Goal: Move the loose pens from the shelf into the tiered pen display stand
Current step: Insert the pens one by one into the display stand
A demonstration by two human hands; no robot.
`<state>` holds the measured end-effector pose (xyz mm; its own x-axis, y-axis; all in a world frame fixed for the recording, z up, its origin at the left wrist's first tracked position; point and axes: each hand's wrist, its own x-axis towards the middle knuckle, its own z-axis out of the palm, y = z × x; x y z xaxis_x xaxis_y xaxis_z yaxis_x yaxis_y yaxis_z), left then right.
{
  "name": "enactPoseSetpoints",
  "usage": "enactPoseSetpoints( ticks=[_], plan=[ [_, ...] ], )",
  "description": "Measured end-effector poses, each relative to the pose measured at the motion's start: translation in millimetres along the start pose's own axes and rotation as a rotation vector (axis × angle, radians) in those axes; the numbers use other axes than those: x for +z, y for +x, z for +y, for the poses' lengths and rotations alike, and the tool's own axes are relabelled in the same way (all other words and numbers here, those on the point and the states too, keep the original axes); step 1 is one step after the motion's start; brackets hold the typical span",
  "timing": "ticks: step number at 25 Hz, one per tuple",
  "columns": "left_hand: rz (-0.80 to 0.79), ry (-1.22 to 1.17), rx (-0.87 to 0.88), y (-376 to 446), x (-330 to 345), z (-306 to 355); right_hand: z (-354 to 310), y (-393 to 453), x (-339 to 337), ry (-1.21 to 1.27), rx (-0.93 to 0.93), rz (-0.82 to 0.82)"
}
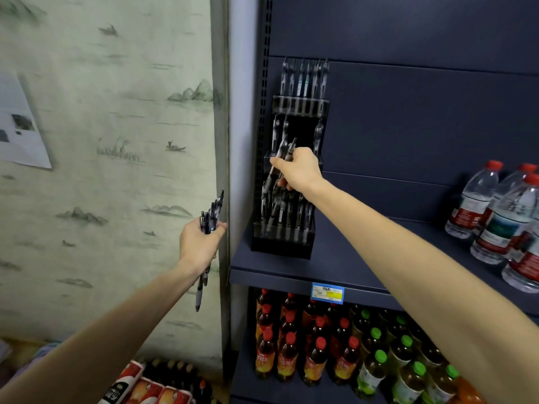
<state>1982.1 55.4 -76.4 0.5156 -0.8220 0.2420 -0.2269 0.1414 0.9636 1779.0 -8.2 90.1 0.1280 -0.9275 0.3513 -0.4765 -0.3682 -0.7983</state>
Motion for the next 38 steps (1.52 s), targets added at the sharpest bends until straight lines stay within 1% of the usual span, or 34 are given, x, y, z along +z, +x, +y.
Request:
enactPoseSetpoints(
  ticks=[4, 6, 9, 11, 14, 16, 21, 23, 26, 31, 33, 38],
  plan=[
    [0.002, -0.008, -0.023, 2, -1, -3, 2, 10, -13, -0.012, -0.007, 0.062],
    [0.006, -0.016, -0.030, 4, -2, -4, 1, 17, -17, -0.051, -0.039, 0.080],
    [0.003, -0.019, -0.024, 6, -1, -1, -5, 24, -17, -0.169, -0.115, 0.014],
    [0.001, -0.021, -0.019, 7, 2, 2, -10, 25, -14, -0.194, -0.149, -0.022],
    [0.003, -0.023, -0.015, 7, 4, 2, -16, 29, -9, -0.226, -0.207, 0.031],
    [0.001, -0.022, -0.018, 7, 4, -1, -16, 34, -7, -0.234, -0.185, 0.036],
    [0.019, -0.033, -0.045, 12, 2, -13, -5, 38, -3, -0.300, -0.147, -0.045],
    [0.022, -0.034, -0.052, 12, 1, -14, 0, 38, 1, -0.305, -0.136, -0.054],
    [0.023, -0.035, -0.051, 13, 3, -14, 2, 36, 4, -0.290, -0.106, -0.036],
    [0.008, -0.010, -0.039, 11, 5, -12, 0, 35, 3, -0.209, -0.006, 0.038],
    [0.005, -0.010, -0.043, 11, 5, -12, -1, 33, 2, -0.212, -0.027, 0.064],
    [0.008, -0.025, -0.056, 10, 2, -15, -6, 34, -3, -0.258, -0.159, 0.100]
  ],
)
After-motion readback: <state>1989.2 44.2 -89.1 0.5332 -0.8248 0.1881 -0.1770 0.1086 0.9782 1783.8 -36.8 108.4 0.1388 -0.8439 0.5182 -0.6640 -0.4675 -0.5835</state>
